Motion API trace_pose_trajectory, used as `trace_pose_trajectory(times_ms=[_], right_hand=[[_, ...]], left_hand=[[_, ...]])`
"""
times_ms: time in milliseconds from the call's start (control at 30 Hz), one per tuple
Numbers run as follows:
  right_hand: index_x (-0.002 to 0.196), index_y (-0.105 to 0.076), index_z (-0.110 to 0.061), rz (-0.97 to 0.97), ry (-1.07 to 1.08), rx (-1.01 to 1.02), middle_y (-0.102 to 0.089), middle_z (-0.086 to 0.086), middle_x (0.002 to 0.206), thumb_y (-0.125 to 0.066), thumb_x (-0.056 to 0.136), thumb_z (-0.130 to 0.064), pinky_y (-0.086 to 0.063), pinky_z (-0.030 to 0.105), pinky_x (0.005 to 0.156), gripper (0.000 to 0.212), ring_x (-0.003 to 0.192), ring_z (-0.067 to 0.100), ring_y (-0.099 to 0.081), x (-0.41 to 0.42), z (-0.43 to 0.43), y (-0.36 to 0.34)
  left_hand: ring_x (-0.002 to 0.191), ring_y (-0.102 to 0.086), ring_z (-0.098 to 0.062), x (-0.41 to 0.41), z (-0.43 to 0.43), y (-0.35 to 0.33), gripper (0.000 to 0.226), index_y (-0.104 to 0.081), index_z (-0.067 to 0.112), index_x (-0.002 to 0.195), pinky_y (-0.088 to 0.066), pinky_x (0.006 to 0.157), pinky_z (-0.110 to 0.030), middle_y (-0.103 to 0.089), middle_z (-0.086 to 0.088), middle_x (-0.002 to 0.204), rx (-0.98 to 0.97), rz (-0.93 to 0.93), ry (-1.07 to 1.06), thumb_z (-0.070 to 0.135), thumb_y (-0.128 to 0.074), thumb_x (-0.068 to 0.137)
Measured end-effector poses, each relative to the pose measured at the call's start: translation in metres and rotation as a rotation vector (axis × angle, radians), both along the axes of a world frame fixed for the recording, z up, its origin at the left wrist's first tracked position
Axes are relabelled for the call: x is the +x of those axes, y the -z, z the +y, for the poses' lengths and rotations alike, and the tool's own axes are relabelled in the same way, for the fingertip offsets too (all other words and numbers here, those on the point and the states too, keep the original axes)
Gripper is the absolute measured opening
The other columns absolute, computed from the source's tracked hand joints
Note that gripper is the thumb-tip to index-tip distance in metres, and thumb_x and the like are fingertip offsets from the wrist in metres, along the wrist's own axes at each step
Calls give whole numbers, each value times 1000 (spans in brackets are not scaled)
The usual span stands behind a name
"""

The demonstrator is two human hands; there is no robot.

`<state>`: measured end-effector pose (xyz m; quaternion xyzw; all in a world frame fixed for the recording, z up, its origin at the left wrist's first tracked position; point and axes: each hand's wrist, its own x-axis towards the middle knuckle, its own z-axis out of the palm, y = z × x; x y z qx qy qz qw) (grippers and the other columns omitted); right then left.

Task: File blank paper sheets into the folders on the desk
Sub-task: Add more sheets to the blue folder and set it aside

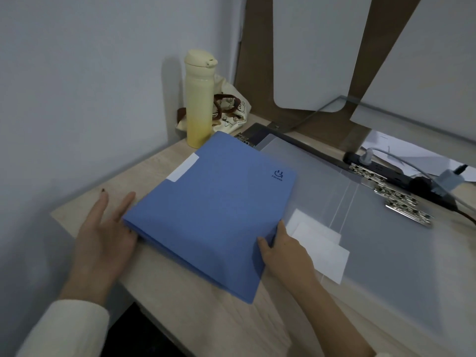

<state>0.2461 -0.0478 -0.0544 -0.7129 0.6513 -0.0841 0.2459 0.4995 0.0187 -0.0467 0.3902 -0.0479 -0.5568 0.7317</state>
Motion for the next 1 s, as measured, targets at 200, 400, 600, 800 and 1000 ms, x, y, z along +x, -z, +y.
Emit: trace_pose_trajectory(times_ms=[200, 400, 600, 800, 1000], right_hand=[[143, -20, -9, 58, -26, -13, -64, 7, 97, -32, 97, -41, -41, 28, 63, 57, 72, 18, -52, 3, 3, -3], [126, -49, -13, 10, -19, -208, -57, 6, 111, -40, 96, -35, -43, 28, 75, 37, 96, 19, -55, -13, 3, -21], [143, -22, -24, 232, -153, -260, -21, 7, 151, -43, 80, -69, -29, 36, 112, 80, 139, 23, -22, -28, 3, -3], [138, -30, -18, 299, -119, -366, -42, 7, 135, -32, 83, -70, -40, 34, 102, 76, 125, 23, -41, -29, -6, 10], [121, -40, -15, 493, -201, -405, -53, 8, 109, -28, 93, -55, -42, 27, 67, 50, 99, 22, -55, -20, -12, 0]], left_hand=[[104, -66, -14, -66, 3, 5, 25, -59, 24, 115, -55, 84, -35, -69, 5, 114, 11, -301, 101, 22, -49, 93], [94, -69, -12, -53, 3, 7, 22, -62, 25, 109, -54, 69, -27, -71, 9, 107, 75, -373, 46, 17, -54, 91], [99, -67, -11, -28, 31, 8, 32, -59, 22, 121, -57, 63, -20, -70, 9, 113, 44, -370, -47, 15, -53, 90], [95, -67, -8, -6, 53, 7, 36, -54, 17, 127, -59, 67, -22, -66, 4, 120, 17, -361, -107, 11, -50, 92], [89, -69, -7, 7, 62, 2, 39, -54, 14, 129, -59, 67, -22, -65, 1, 122, -10, -329, -126, 12, -52, 90]])
